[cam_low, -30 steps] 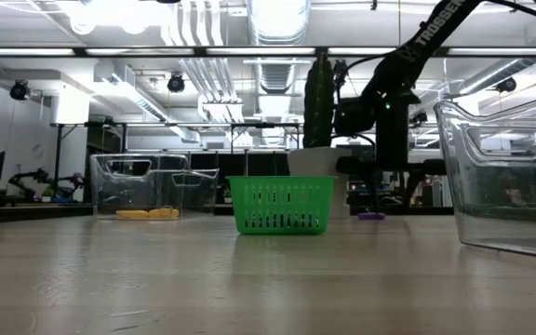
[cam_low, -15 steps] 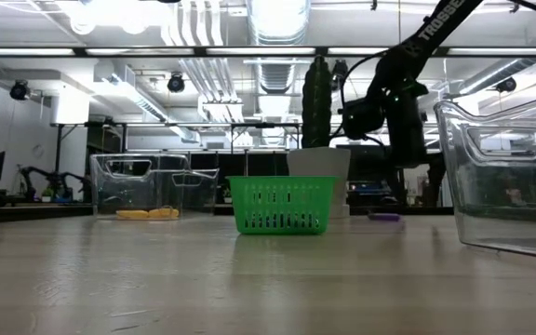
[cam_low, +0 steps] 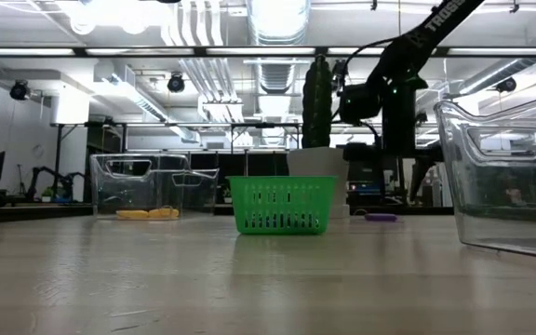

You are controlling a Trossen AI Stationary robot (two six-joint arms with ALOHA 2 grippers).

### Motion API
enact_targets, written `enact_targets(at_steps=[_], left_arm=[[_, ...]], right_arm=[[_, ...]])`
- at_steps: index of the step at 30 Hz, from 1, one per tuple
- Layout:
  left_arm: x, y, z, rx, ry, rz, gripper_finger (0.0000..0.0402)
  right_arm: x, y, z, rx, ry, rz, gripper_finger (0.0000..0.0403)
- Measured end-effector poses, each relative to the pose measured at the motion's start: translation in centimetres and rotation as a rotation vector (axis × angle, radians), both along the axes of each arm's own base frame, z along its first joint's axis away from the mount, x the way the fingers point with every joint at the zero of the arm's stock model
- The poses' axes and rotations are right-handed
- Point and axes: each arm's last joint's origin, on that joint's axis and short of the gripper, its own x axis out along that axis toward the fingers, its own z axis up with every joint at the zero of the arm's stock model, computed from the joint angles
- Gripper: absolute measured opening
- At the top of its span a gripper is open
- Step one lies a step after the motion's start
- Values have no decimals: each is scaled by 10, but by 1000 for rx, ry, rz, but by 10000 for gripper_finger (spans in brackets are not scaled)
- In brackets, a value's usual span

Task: Sort spring keychains
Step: Put the purple spring keychain into the green bin

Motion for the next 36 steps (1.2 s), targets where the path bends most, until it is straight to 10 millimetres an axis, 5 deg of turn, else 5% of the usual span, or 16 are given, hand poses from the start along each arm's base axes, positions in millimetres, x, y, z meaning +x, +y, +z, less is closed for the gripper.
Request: enact_targets(at_steps=[20,31,36], left_arm=[[0,0,0,3,0,-1,117],[0,0,0,9,0,13,117],[0,1,0,12,0,14,117]], right_arm=[[9,5,-25,86,43,0,214],[13,10,-30,84,9,49,56],[16,17,-30,89,10,106,25]])
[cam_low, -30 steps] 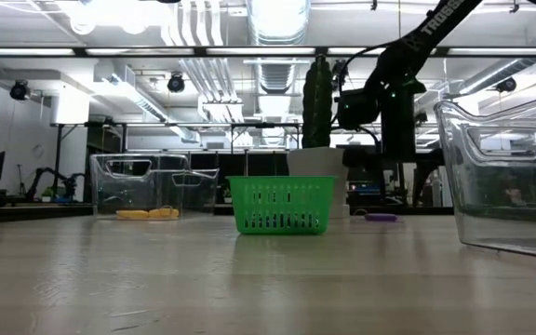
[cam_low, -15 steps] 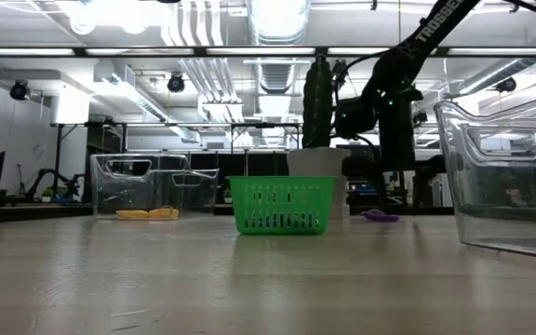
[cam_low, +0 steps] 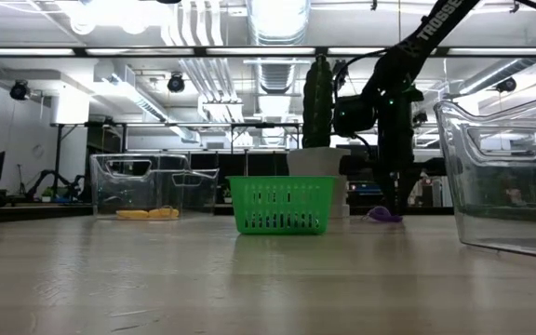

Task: Sort spring keychains
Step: Put the purple spring keychain into the green bin

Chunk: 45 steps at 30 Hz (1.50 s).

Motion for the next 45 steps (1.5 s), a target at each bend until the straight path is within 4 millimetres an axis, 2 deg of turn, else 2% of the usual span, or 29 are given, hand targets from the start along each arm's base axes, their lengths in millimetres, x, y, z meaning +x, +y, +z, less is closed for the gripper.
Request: enact_targets(at_steps=[6,16,21,23,25,29,30,35,38,41,45], left_arm=[[0,0,0,8,-1,7,117],[0,0,0,7,0,6,117],[0,0,0,7,0,5,117],[0,0,0,7,0,5,117],[0,0,0,7,0,5,117],[0,0,0,7,0,5,117],[0,0,0,7,0,5,117],[0,0,0,7,0,5,117],[0,0,0,7,0,4,117],[0,0,0,7,1,4,117],[0,0,0,7,5,4,117]], right_arm=[[5,9,0,11,-6,54,36],[6,13,-1,35,-22,52,135],[6,13,-5,31,-28,43,158],[5,13,-5,32,-27,35,150],[5,14,-6,35,-22,37,126],[5,14,-6,43,-31,70,34],[6,14,-5,43,-34,82,26],[10,17,2,52,-79,138,12],[16,27,23,22,-138,203,10],[23,44,42,-18,-191,273,10],[33,80,68,-89,-272,354,9]])
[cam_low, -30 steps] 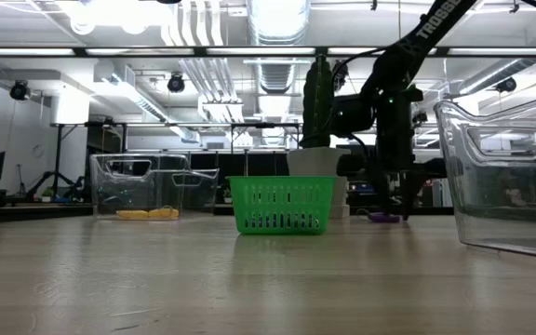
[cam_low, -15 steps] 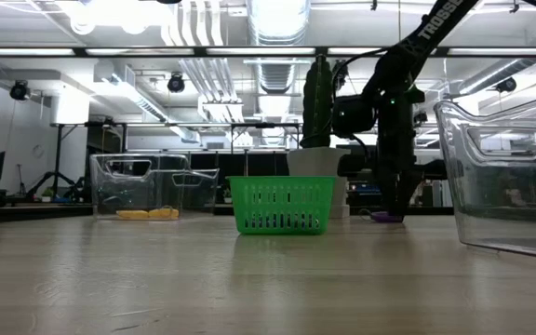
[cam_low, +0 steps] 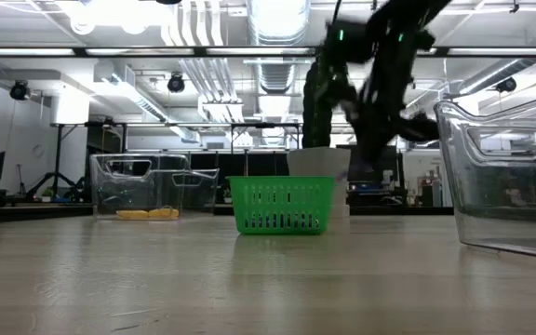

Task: Sort spring keychains
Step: Put the purple spring keychain into the green bin, then put the yellow spring keychain into the top transparent bin

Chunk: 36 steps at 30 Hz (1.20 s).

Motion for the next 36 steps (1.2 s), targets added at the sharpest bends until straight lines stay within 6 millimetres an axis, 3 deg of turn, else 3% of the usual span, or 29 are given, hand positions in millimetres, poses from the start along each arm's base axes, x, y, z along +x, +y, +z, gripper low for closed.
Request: enact_targets(at_steps=[6,11,15,21,28,32,36], left_arm=[[0,0,-7,-1,39,0,117],[2,0,-16,-8,75,1,117],[3,0,-20,-11,91,2,117],[3,0,-20,-11,94,2,117],[2,0,-22,-17,116,4,117],[2,0,-23,-17,122,3,117],[2,1,-23,29,121,-7,117]], right_arm=[[21,60,30,-141,-141,88,9],[45,87,34,-191,-243,137,9],[66,94,28,-176,-240,150,8],[88,95,4,-163,-96,163,16],[104,95,-19,-84,-10,285,107],[114,98,-7,-69,-62,340,162],[114,109,20,-98,-122,425,182]])
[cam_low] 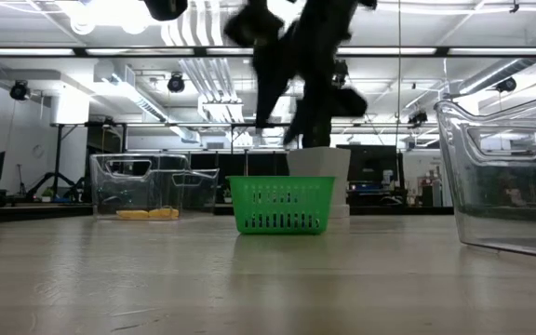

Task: Sort spring keychains
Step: Put the yellow spring keychain into the top transparent bin

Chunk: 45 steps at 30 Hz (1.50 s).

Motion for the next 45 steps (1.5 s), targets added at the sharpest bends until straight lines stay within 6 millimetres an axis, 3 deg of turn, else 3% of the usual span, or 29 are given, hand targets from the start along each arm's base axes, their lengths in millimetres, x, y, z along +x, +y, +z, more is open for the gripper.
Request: enact_targets(at_steps=[5,8,12,16,23,33,38,45], left_arm=[[1,3,-2,146,6,31,117],[2,5,-3,238,17,70,117],[2,7,-3,310,29,135,117],[4,9,-5,368,50,175,117],[5,9,-5,318,47,203,117],[2,9,-7,276,80,215,117],[1,9,-7,246,80,213,117],[-1,8,-6,238,75,207,117]], right_arm=[[-22,16,41,-37,-21,86,175],[-39,22,57,-164,-13,54,164],[-55,16,83,-375,-94,-90,148],[-53,5,89,-433,-153,-182,135],[-47,-41,70,-232,-79,-360,94],[-44,-105,45,-254,-74,-354,107],[-46,-124,19,-210,-9,-446,24],[-22,-129,-20,-231,27,-477,9]])
